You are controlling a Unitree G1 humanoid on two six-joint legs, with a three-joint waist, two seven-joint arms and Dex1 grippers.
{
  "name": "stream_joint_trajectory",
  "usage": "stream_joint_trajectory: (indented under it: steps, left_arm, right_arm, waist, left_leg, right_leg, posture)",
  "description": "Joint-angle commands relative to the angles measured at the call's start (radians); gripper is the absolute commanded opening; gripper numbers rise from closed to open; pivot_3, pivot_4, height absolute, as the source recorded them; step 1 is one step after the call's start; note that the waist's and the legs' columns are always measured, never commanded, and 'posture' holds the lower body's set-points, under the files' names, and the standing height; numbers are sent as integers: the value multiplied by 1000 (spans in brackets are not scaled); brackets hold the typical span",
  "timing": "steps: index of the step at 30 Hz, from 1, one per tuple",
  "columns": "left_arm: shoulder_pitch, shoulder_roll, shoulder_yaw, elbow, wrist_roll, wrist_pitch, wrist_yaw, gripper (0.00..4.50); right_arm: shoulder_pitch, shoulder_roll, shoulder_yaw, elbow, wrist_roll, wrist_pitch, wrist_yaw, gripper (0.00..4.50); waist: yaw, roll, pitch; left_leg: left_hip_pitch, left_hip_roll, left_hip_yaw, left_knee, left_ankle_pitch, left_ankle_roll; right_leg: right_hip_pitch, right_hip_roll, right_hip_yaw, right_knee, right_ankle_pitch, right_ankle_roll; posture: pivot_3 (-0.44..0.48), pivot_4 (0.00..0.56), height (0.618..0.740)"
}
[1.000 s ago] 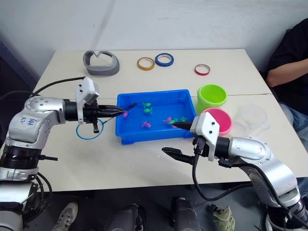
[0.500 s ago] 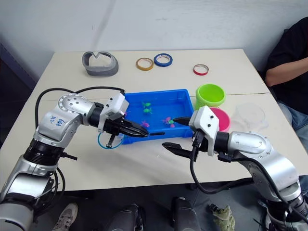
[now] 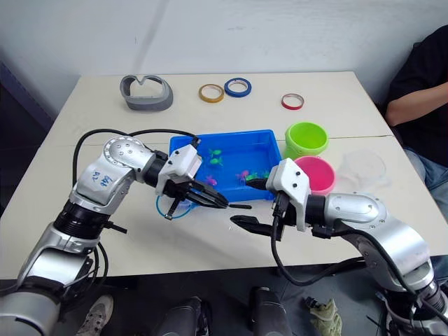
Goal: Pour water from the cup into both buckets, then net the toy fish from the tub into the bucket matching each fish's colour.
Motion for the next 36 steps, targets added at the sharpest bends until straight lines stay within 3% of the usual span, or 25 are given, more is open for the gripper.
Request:
stream_joint_trajectory:
  steps: [1, 12, 15, 20, 22, 23, 36]
  left_arm:
    - [-22, -9, 9, 8, 10, -29, -3, 76]
    - [-23, -31, 11, 22, 24, -47, -1, 76]
    - [-26, -36, 13, 24, 24, -45, -2, 0]
    - [-27, -36, 15, 26, 25, -46, -4, 0]
    - [-28, -37, 15, 25, 25, -45, -4, 0]
    - [-28, -37, 15, 24, 25, -44, -4, 0]
    - [-31, -37, 21, 21, 26, -41, 1, 0]
  right_arm:
    - [-14, -8, -14, -40, 23, 3, -3, 4500]
    - [-19, -9, -16, -42, 36, 20, -11, 4500]
    - [-19, -10, -18, -42, 38, 22, -11, 3659]
    - [-21, -8, -16, -42, 38, 23, -13, 1109]
    - [-22, -8, -15, -42, 38, 22, -14, 305]
    - [-22, -9, -15, -43, 38, 22, -15, 141]
    - [-23, -10, -13, -46, 40, 18, -17, 141]
  waist:
    - [0, 0, 0]
    - [1, 0, 0]
    - [1, 0, 0]
    - [1, 0, 0]
    - [1, 0, 0]
    - [1, 0, 0]
    - [1, 0, 0]
  left_leg:
    - [0, 0, 0, 0, 0, 0]
    - [0, 0, 0, 1, 0, 0]
    - [0, 0, 0, 1, 0, 0]
    - [0, 0, 0, 1, 0, 0]
    - [0, 0, 0, 1, 0, 0]
    - [0, 0, 0, 1, 0, 0]
    - [0, 0, 0, 2, 0, 0]
  right_leg:
    - [0, 0, 0, 0, 0, 0]
    - [0, 0, 0, 0, 0, 0]
    - [0, 0, 0, 1, 0, 0]
    - [0, 0, 0, 1, 0, 0]
    - [0, 0, 0, 1, 0, 0]
    - [0, 0, 0, 1, 0, 0]
    - [0, 0, 0, 1, 0, 0]
  posture:
    - [0, 150, 713]
    - [0, 150, 713]
    - [0, 150, 713]
    - [0, 150, 713]
    - [0, 150, 713]
    - [0, 150, 713]
    - [0, 150, 713]
